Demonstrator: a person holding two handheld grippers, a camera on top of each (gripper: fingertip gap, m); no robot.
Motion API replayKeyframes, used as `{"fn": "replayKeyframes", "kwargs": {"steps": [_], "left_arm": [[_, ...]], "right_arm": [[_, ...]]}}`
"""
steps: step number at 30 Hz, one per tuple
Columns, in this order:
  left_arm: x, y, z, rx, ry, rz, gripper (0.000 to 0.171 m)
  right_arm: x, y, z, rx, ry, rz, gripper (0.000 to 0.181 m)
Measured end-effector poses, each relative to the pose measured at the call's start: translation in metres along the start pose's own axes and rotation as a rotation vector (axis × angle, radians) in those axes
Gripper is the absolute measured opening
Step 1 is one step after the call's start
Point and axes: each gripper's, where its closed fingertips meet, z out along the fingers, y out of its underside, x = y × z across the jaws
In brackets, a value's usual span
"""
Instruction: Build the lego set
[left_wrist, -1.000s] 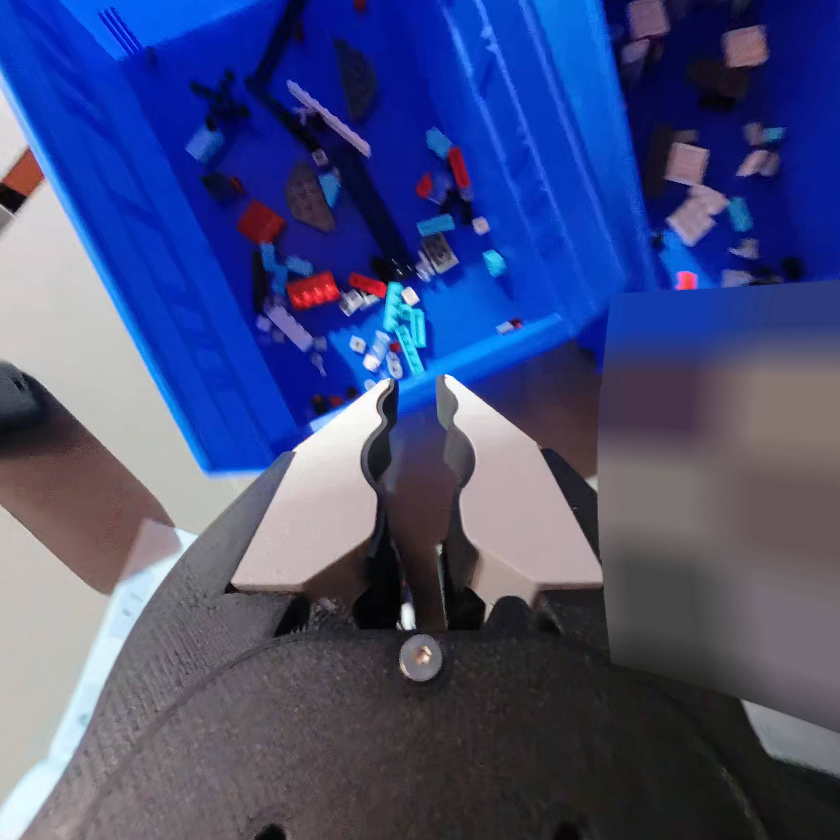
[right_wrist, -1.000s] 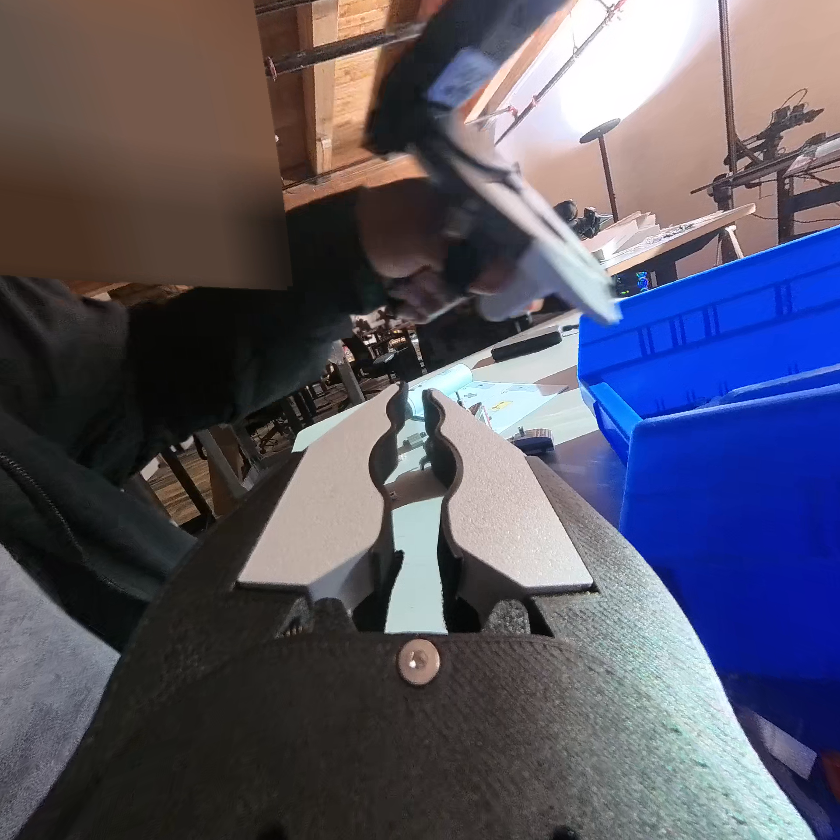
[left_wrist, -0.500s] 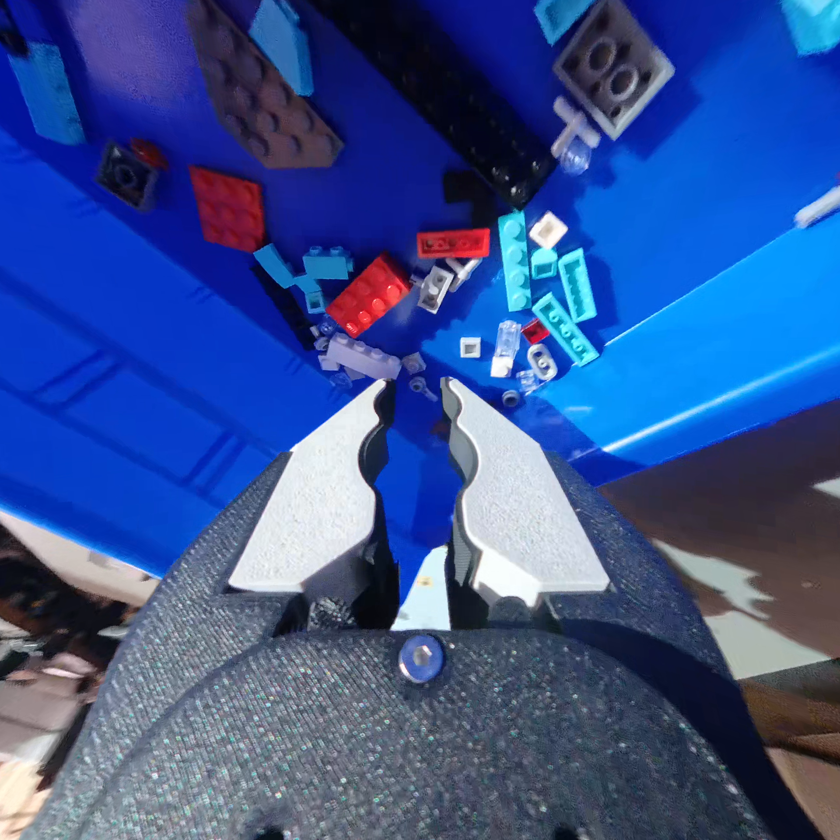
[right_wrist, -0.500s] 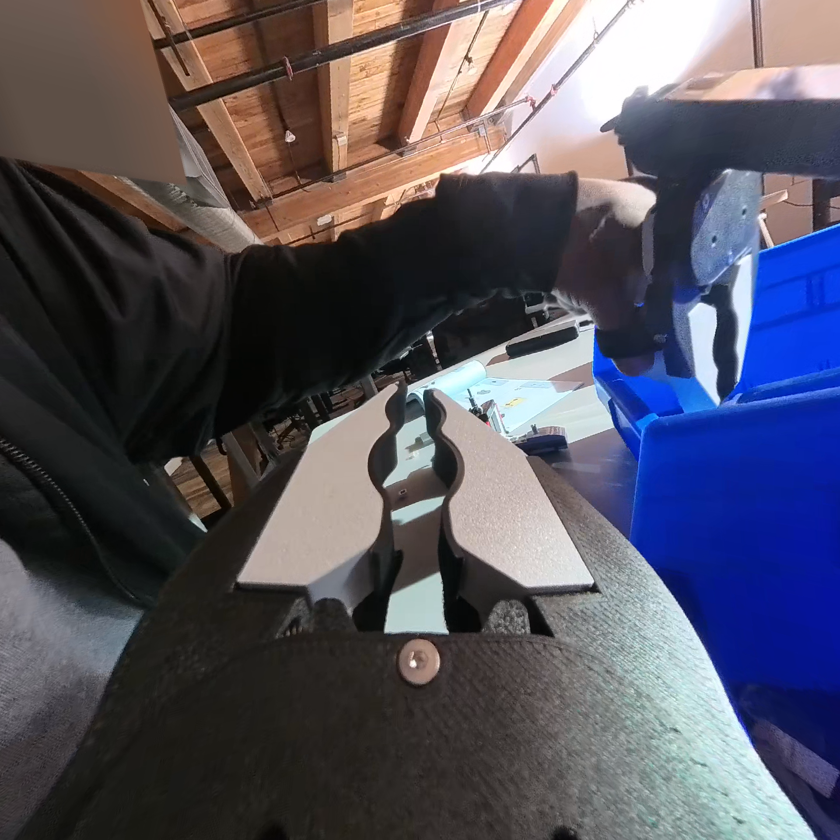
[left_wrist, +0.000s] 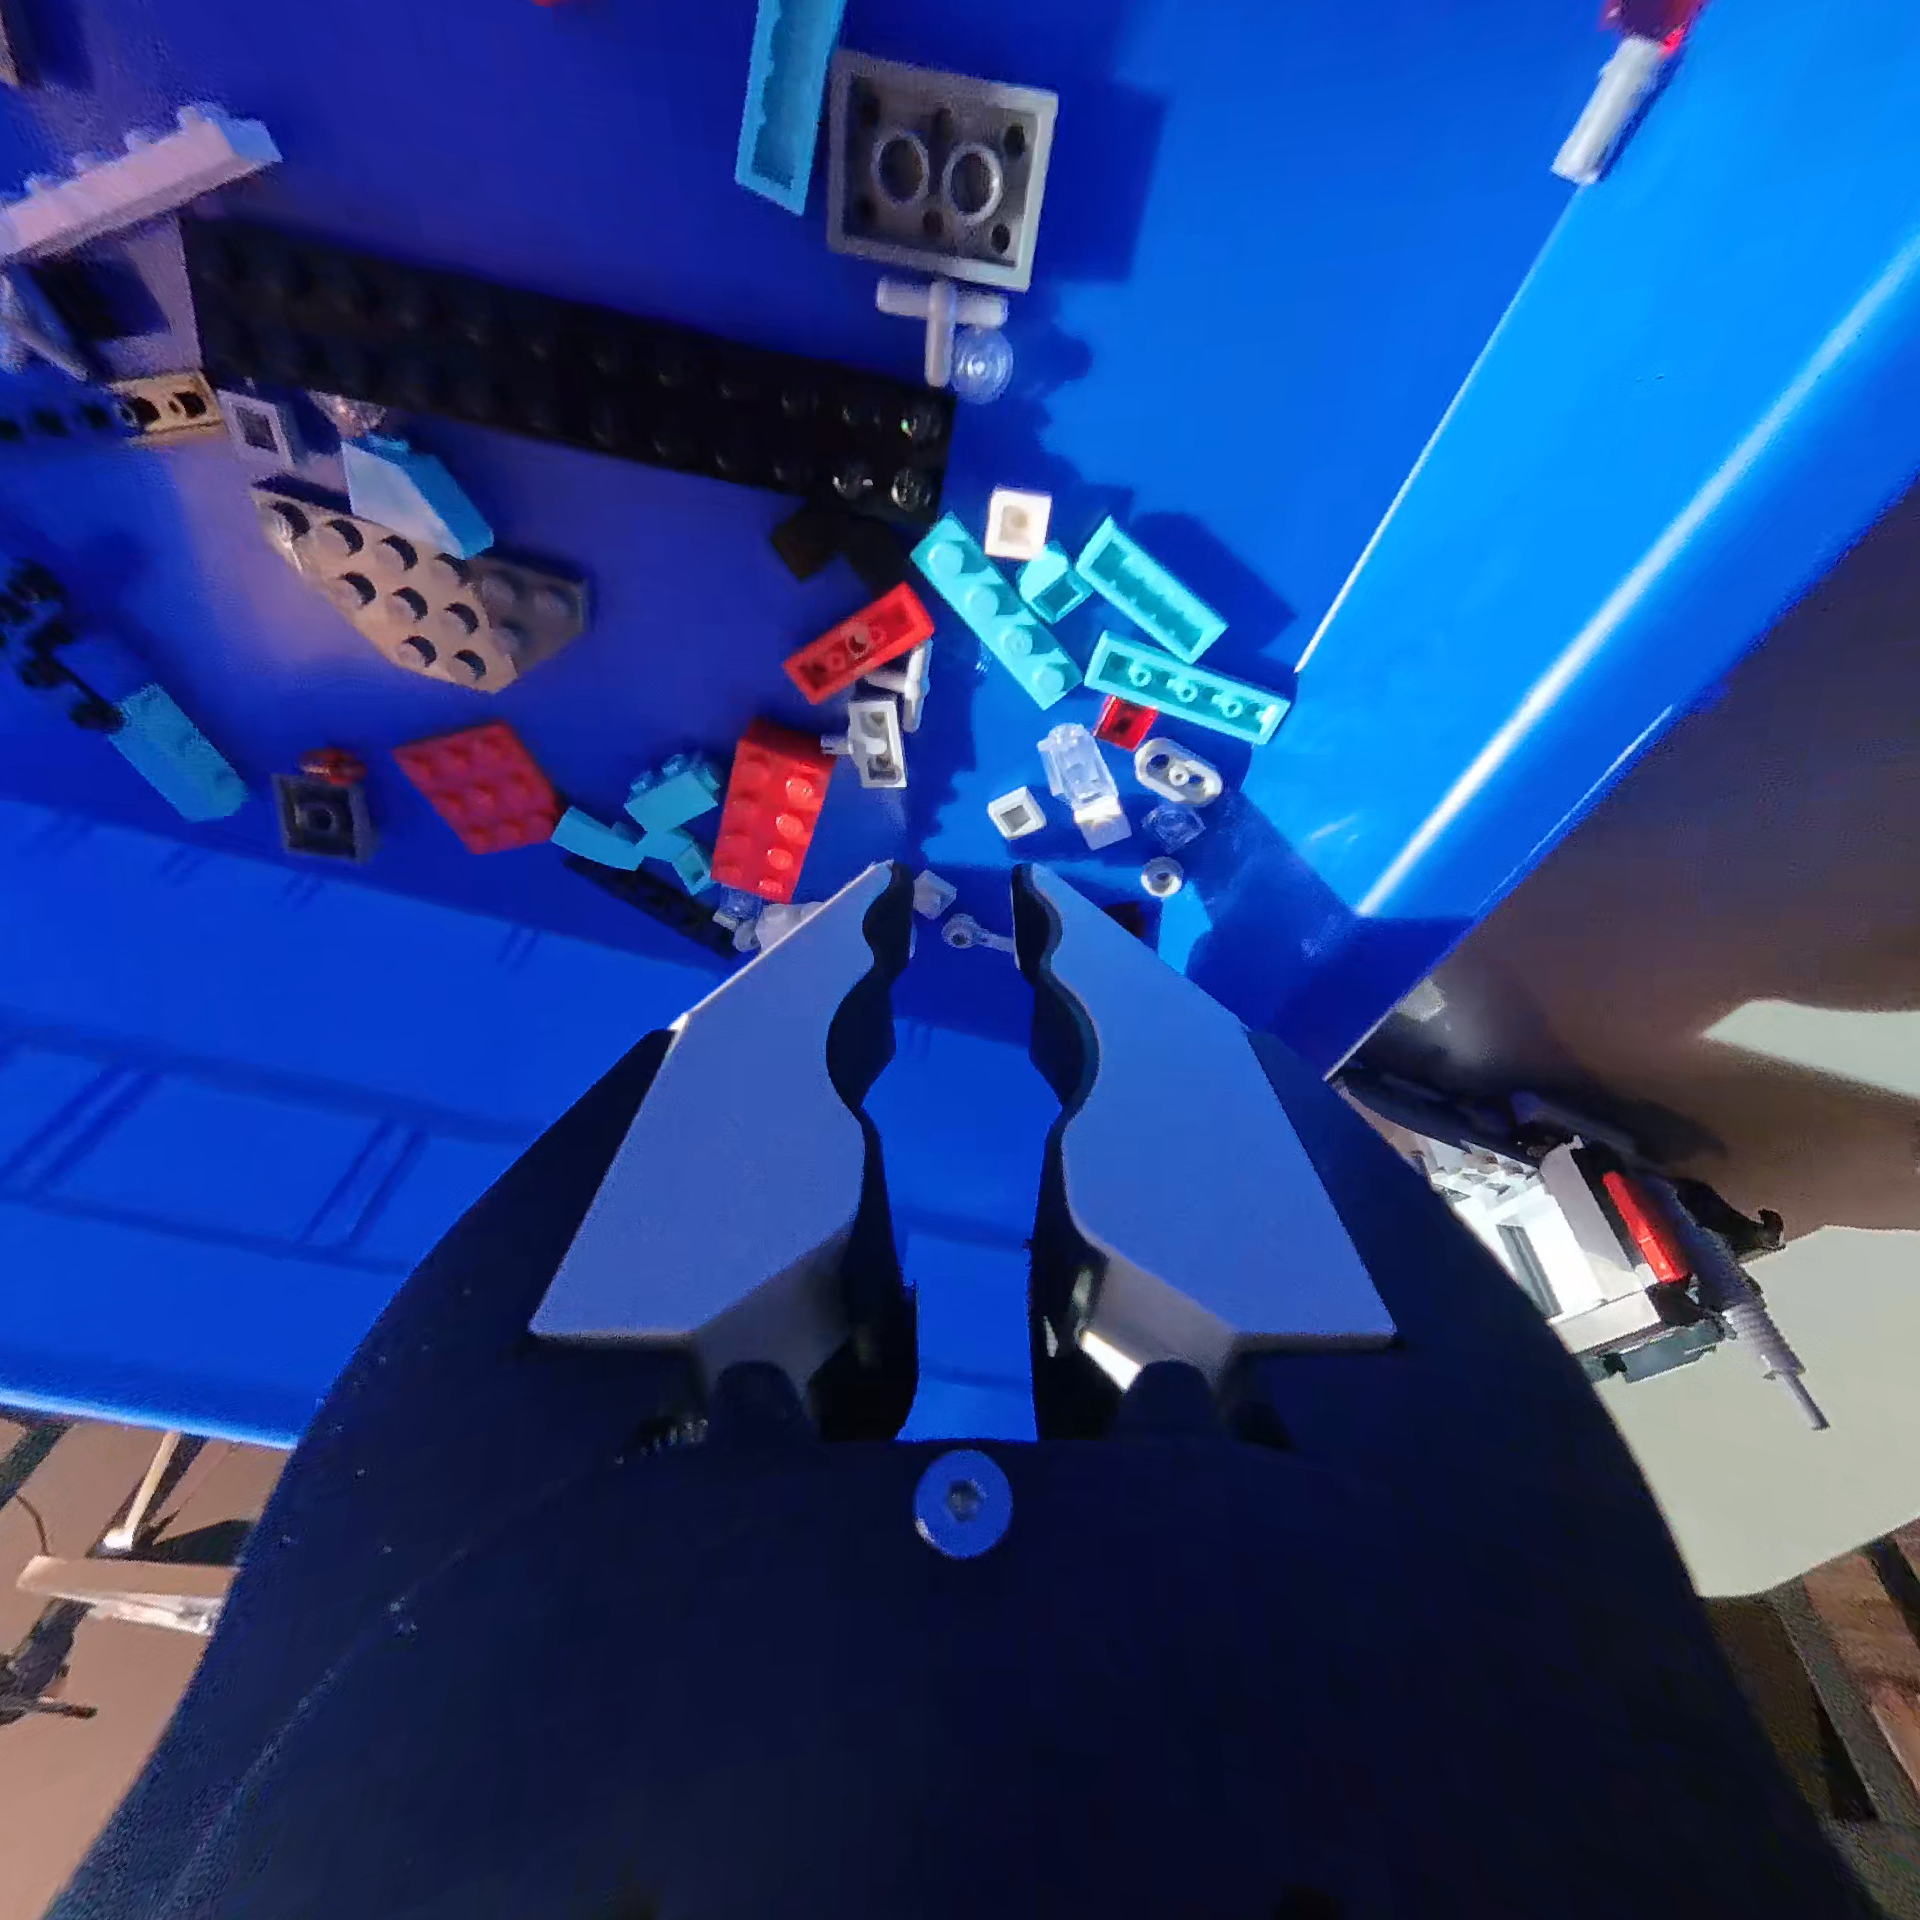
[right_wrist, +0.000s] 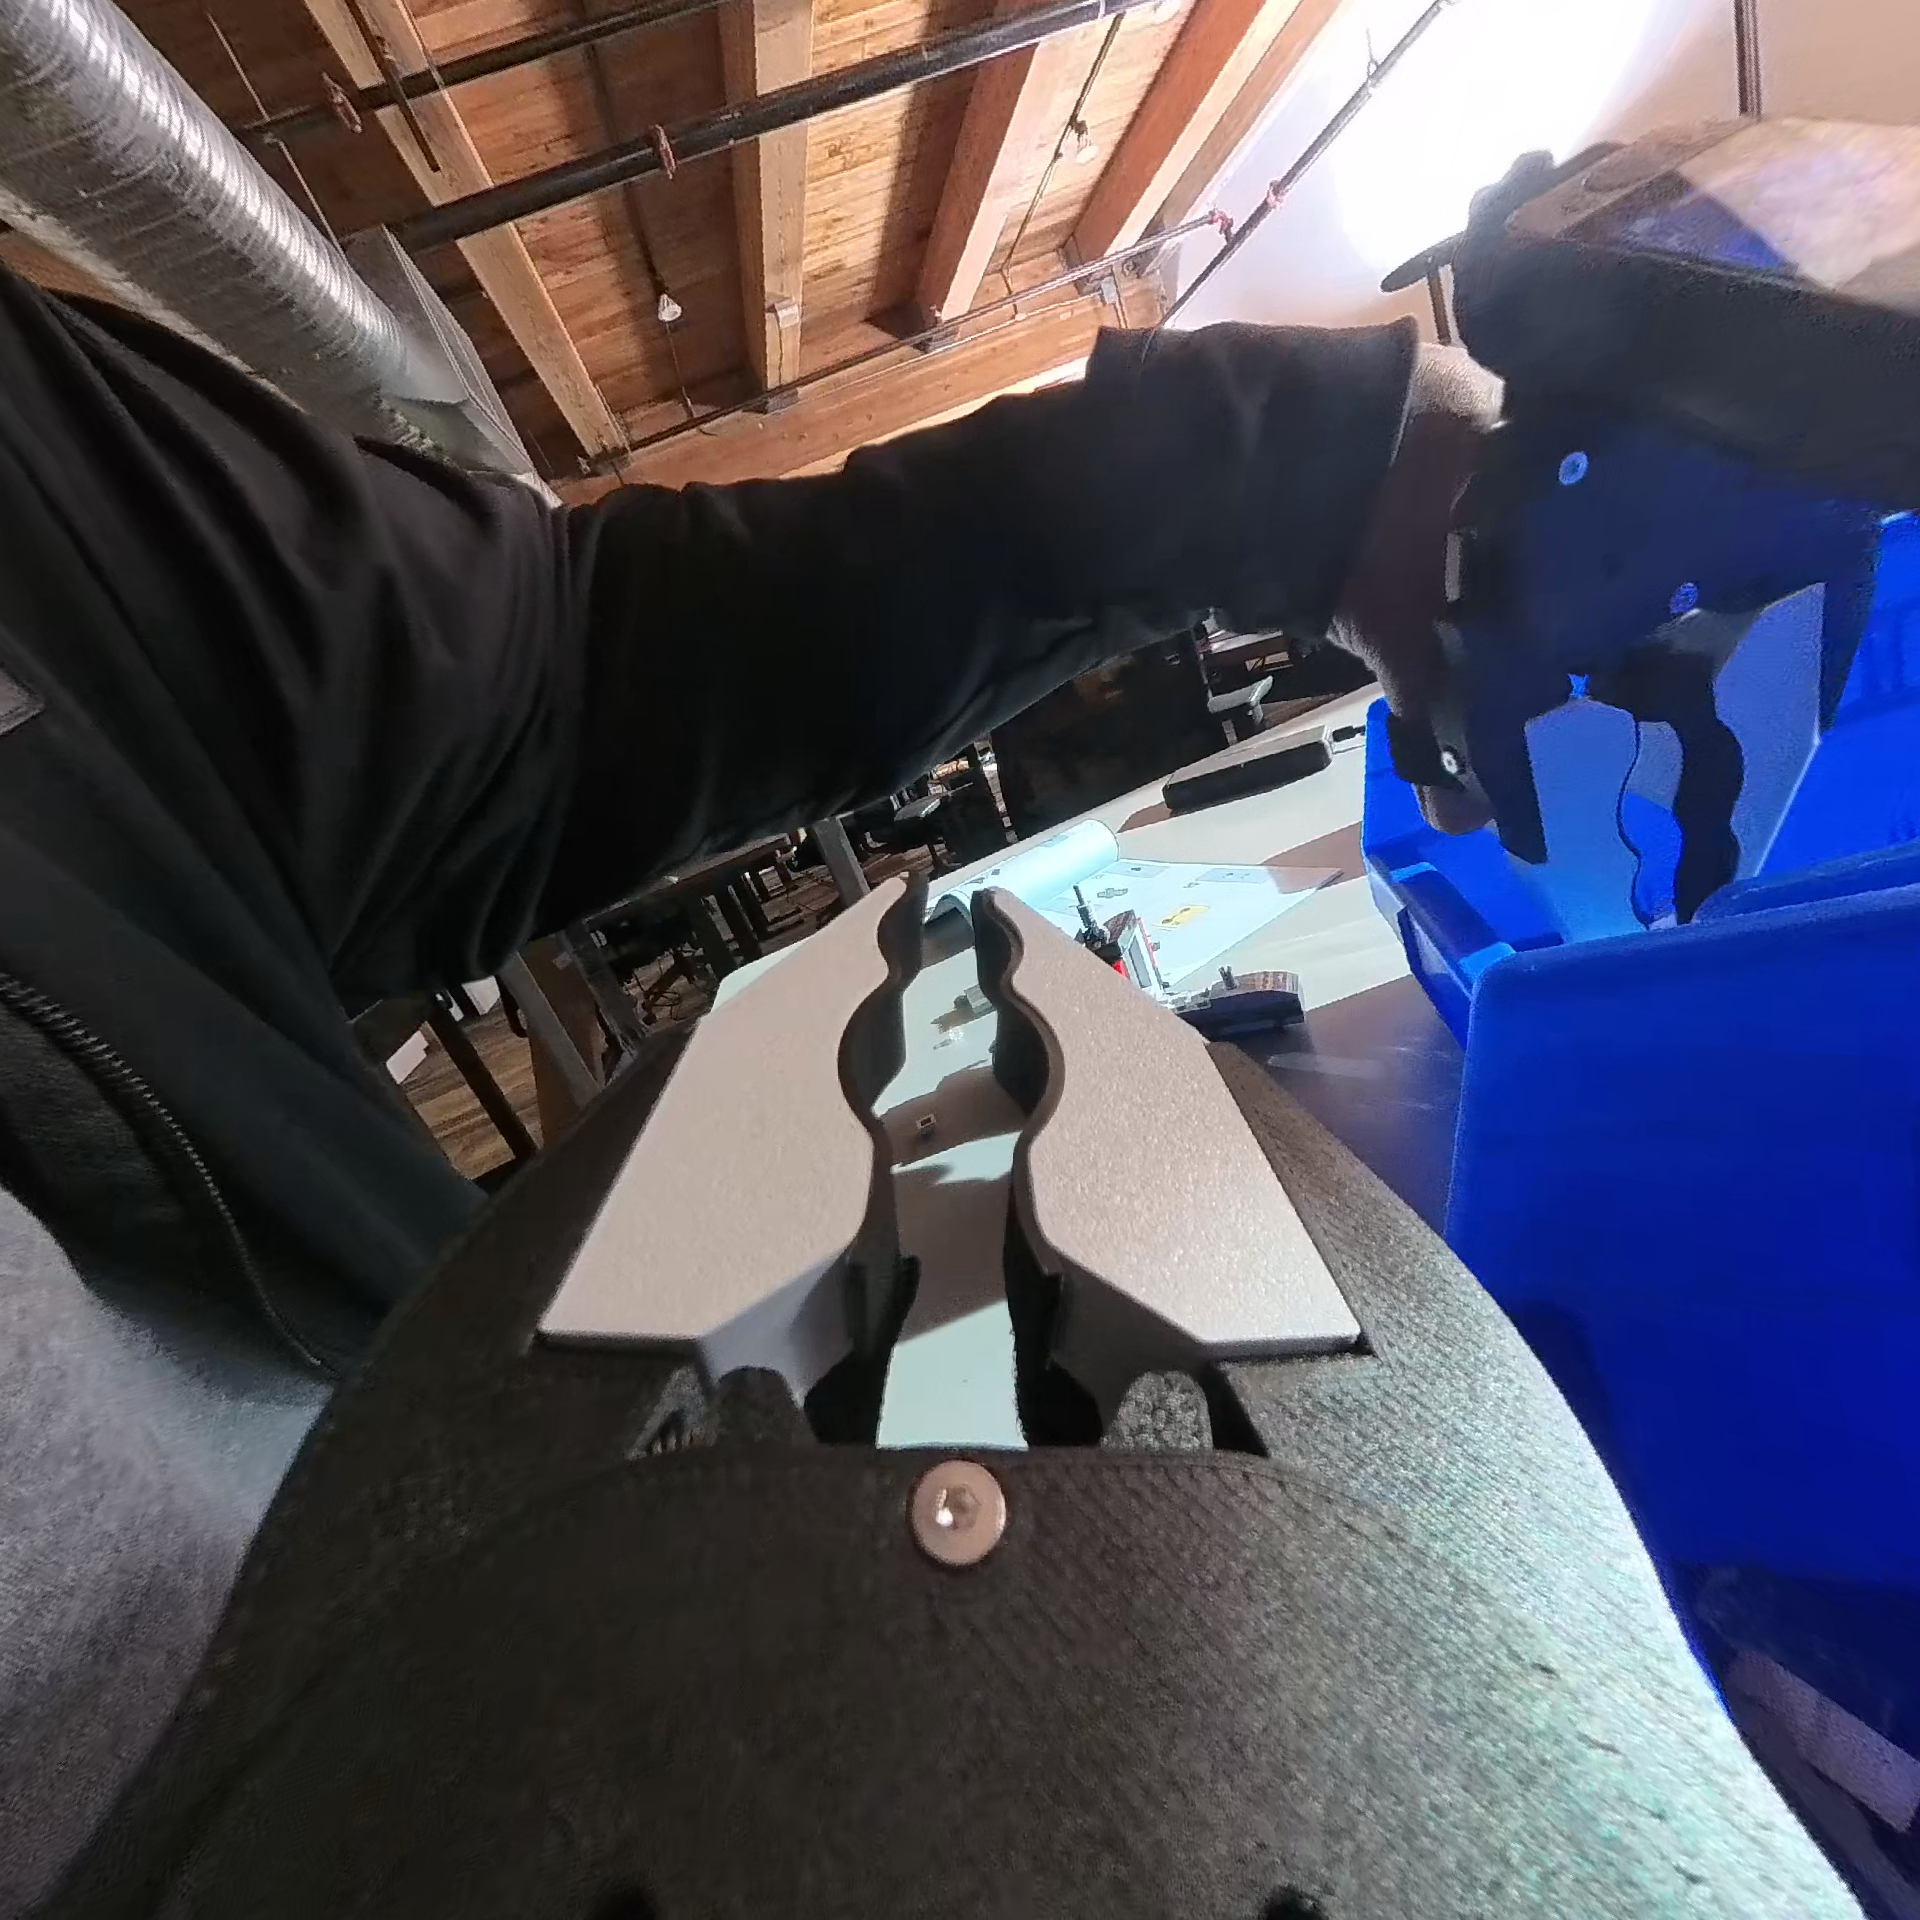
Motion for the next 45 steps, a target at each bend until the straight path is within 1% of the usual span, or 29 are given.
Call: {"fn": "replayKeyframes", "kwargs": {"steps": [5, 7, 9, 13, 15, 18, 21, 24, 26, 27, 29, 31, 33, 35, 39, 41, 45], "left_arm": [[-0.004, 0.008, 0.005, -0.048, -0.004, 0.057, 0.019], [-0.005, 0.009, 0.007, -0.054, 0.001, 0.071, 0.017], [-0.002, 0.010, 0.009, -0.056, 0.020, 0.098, 0.011], [-0.002, 0.010, 0.008, -0.049, 0.024, 0.095, 0.009], [-0.005, 0.010, 0.006, -0.028, -0.001, 0.061, 0.009], [-0.004, 0.003, -0.015, 0.088, -0.042, -0.030, 0.009], [0.009, -0.001, -0.060, 0.260, -0.100, -0.167, 0.010], [0.047, 0.016, -0.103, 0.410, -0.128, -0.328, 0.010], [0.086, 0.038, -0.117, 0.476, -0.121, -0.430, 0.010], [0.107, 0.052, -0.118, 0.496, -0.110, -0.484, 0.009], [0.150, 0.078, -0.106, 0.528, -0.069, -0.596, 0.009], [0.188, 0.106, -0.082, 0.527, -0.037, -0.715, 0.009], [0.218, 0.134, -0.053, 0.503, -0.021, -0.829, 0.009], [0.239, 0.153, -0.030, 0.507, -0.002, -0.923, 0.009], [0.253, 0.186, 0.006, 0.483, -0.023, -1.035, 0.009], [0.254, 0.192, 0.012, 0.520, -0.024, -1.029, 0.009], [0.249, 0.192, 0.019, 0.588, -0.031, -1.004, 0.010]], "right_arm": [[0.000, 0.000, 0.000, -0.001, -0.001, 0.003, 0.009], [0.000, 0.000, 0.000, -0.001, -0.001, 0.004, 0.009], [0.000, 0.000, 0.000, -0.001, -0.001, 0.005, 0.009], [0.001, 0.000, 0.000, -0.001, -0.002, 0.006, 0.010], [0.001, 0.000, 0.000, -0.001, -0.002, 0.006, 0.009], [0.001, 0.000, 0.000, 0.000, -0.001, 0.007, 0.010], [0.001, 0.000, 0.000, 0.000, 0.000, 0.010, 0.010], [0.002, 0.001, 0.000, -0.001, 0.002, 0.012, 0.010], [0.001, 0.002, 0.000, -0.012, -0.001, 0.014, 0.010], [0.000, 0.003, 0.001, -0.022, -0.005, 0.012, 0.010], [-0.002, 0.006, 0.003, -0.041, -0.011, -0.002, 0.010], [-0.005, 0.011, 0.006, -0.072, -0.010, -0.030, 0.010], [-0.006, 0.017, 0.014, -0.109, 0.004, -0.063, 0.010], [-0.004, 0.021, 0.024, -0.117, 0.031, -0.094, 0.010], [0.000, 0.030, 0.051, -0.123, 0.095, -0.089, 0.010], [-0.001, 0.035, 0.065, -0.121, 0.113, -0.075, 0.010], [-0.011, 0.047, 0.090, -0.130, 0.120, -0.089, 0.011]]}}
